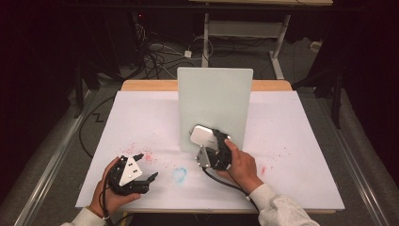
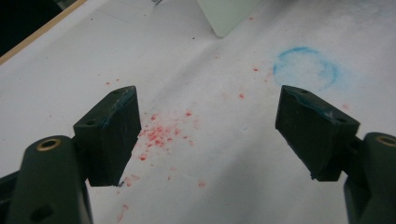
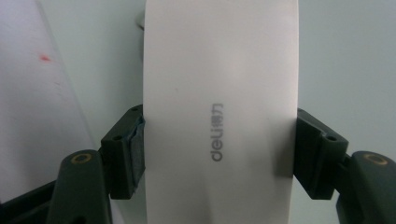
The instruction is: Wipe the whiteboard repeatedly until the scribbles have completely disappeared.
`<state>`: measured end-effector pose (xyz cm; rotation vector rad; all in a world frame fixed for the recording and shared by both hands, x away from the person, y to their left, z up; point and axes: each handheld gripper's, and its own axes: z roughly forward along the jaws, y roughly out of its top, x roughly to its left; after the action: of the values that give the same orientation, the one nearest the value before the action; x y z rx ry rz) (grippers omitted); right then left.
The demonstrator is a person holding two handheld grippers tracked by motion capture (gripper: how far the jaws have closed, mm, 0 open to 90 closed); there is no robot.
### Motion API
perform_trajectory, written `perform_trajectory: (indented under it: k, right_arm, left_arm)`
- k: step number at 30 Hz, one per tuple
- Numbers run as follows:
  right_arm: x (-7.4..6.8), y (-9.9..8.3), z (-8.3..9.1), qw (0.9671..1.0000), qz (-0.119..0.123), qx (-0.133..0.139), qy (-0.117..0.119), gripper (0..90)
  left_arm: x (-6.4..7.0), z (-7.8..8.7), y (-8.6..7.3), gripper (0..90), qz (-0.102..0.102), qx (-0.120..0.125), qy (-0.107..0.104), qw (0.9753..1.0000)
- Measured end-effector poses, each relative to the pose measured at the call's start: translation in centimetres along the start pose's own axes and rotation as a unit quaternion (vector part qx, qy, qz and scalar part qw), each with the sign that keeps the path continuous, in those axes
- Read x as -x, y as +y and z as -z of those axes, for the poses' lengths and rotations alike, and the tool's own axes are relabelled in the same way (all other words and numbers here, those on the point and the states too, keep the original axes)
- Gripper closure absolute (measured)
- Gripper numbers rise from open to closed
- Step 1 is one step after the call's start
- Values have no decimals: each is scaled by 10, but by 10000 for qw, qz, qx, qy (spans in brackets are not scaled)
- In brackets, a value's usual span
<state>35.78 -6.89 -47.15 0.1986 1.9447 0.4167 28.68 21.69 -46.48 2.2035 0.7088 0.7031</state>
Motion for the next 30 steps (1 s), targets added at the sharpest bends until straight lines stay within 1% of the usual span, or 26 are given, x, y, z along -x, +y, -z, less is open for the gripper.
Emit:
perform_trajectory:
  k: [2,3,4,5,6,7,9,10,14,15,16,18,19,21,22,24,25,26,27,28,29,30]
  right_arm:
    - [-8,4,-2,9998,172,17,113,310]
    - [-13,6,-3,9995,259,-16,178,309]
    - [-17,6,-3,9991,397,-34,173,310]
    - [-20,6,-3,9986,484,-47,220,310]
    - [-22,6,-3,9981,574,-51,217,310]
    - [-23,6,-3,9979,601,-69,212,310]
    - [-18,5,-3,9976,617,-79,296,310]
    - [-15,5,-2,9977,623,-95,239,310]
    - [1,4,-1,9998,183,-46,105,310]
    - [3,5,-1,9999,95,-40,36,311]
    - [4,7,-2,10000,28,22,-32,311]
    - [3,14,-3,10000,-57,43,-54,310]
    - [0,19,-5,10000,-19,71,-37,310]
    - [-12,28,-7,9998,164,77,32,310]
    - [-19,30,-9,9995,288,92,89,310]
    - [-33,33,-10,9980,616,26,136,311]
    - [-37,33,-10,9975,689,-38,164,310]
    - [-37,32,-11,9974,709,-8,160,311]
    - [-34,31,-9,9975,659,-78,248,311]
    - [-28,28,-8,9976,662,-85,206,311]
    - [-20,25,-7,9982,590,-86,108,311]
    - [-11,22,-5,9993,348,-92,50,311]
  left_arm:
    - [0,0,0,215,-4,-3,-17,10000]
    - [0,0,-1,215,-1,-6,-22,10000]
    - [0,0,-1,215,-9,-21,-23,10000]
    - [0,0,-1,215,-9,-19,-20,10000]
    - [0,1,-1,215,2,-2,-17,10000]
    - [0,2,-2,215,4,5,-6,10000]
    - [-1,3,-2,215,24,8,6,10000]
    - [-1,3,-3,215,27,8,15,10000]
    - [-2,4,-3,215,57,29,33,10000]
    - [-1,4,-3,215,55,24,36,10000]
    - [-1,4,-3,215,53,17,40,10000]
    - [0,3,-2,215,43,10,22,10000]
    - [0,3,-1,215,20,11,22,10000]
    - [2,3,0,215,-6,28,12,10000]
    - [2,3,-1,215,-17,25,2,10000]
    - [1,3,-1,215,-6,12,-3,10000]
    - [1,3,-2,215,1,-3,-11,10000]
    - [1,2,-2,215,-2,-2,-7,10000]
    - [1,3,-2,215,-9,-1,-2,10000]
    - [1,4,-3,215,-2,14,-6,10000]
    - [1,5,-3,215,-9,23,5,10000]
    - [1,6,-4,215,5,32,18,10000]
